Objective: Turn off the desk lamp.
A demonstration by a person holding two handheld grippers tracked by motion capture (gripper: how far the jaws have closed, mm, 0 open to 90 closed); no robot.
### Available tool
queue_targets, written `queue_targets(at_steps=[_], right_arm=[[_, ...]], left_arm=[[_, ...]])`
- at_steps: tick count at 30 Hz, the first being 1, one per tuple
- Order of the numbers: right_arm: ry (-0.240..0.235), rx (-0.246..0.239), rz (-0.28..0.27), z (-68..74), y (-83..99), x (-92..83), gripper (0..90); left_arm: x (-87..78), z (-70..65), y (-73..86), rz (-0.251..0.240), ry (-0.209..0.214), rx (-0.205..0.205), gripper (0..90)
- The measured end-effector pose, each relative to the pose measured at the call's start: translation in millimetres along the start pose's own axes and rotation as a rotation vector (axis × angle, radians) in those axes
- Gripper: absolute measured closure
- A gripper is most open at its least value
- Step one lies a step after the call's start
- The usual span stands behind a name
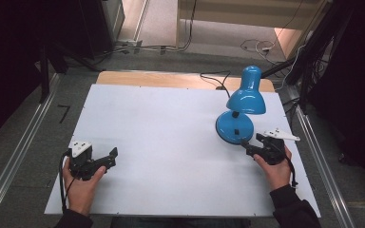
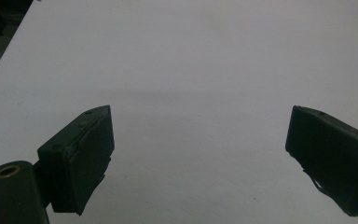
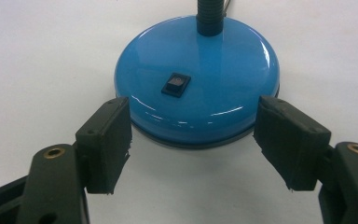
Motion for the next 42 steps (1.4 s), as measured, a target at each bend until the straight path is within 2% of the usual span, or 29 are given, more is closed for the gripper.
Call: queue_targets(at_steps=[13, 42], right_arm=[[-0.016, 0.001, 0.007, 2.1, 3.1, -3.5, 26.4], [-0.005, 0.012, 0.009, -3.3, 9.5, -18.4, 26.5]], left_arm=[[0.7, -0.2, 0.8, 0.006, 0.002, -0.002, 8.4], [0.5, 0.5, 0.7, 0.005, 0.002, -0.005, 8.5]])
Point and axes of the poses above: each handheld gripper's, and its own axes: x roughly forward along the jaws, y roughly out of its underside, z roughly to its left, the point moved 10 cm from there along x, roughly forward along the jaws, and after that the axes turned 4 degrees about -x, right-handed, at the moved point
